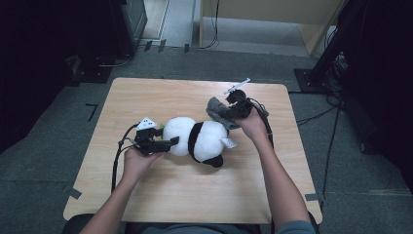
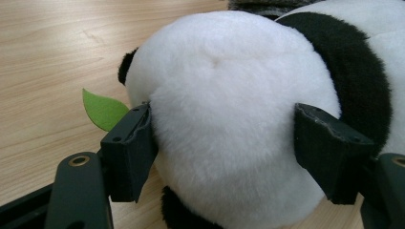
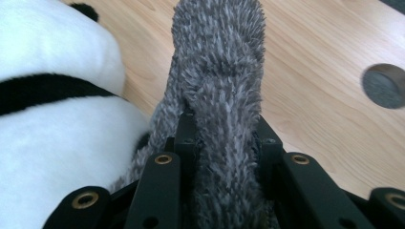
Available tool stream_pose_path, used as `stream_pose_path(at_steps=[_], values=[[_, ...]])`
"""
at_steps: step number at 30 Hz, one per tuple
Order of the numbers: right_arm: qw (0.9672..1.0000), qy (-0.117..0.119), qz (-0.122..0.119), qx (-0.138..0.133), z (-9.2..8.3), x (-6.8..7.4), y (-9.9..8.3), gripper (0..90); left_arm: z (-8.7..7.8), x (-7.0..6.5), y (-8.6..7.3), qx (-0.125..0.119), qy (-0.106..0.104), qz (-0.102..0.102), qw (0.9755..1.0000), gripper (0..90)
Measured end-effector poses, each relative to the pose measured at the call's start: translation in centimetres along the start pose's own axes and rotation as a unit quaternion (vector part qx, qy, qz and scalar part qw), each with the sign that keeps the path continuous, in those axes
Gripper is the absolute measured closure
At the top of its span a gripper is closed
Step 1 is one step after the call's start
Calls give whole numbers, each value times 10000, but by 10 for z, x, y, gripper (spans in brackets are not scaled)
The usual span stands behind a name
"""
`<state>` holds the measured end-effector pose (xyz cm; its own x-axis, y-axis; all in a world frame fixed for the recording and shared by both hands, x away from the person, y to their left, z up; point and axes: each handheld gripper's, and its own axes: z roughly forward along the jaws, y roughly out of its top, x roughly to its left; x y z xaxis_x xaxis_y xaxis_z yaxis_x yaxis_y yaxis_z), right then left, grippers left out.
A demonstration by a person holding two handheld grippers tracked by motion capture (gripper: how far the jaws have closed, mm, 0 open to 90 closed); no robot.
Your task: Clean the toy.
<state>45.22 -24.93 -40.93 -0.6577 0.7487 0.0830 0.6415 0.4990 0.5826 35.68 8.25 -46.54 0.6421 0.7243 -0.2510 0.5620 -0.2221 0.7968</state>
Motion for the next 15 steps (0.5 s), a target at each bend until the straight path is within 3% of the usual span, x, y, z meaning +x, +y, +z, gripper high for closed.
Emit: stream_pose_path(at_steps=[5,7,15], values=[[9982,175,190,-534,-15,1,5,718,0,0,0,-25,-3,-8,10000,254],[9975,280,215,-619,-18,5,12,718,0,-1,0,-21,7,-6,10000,254],[9965,424,-229,-690,-7,38,50,717,-2,-3,1,26,44,14,10000,259]])
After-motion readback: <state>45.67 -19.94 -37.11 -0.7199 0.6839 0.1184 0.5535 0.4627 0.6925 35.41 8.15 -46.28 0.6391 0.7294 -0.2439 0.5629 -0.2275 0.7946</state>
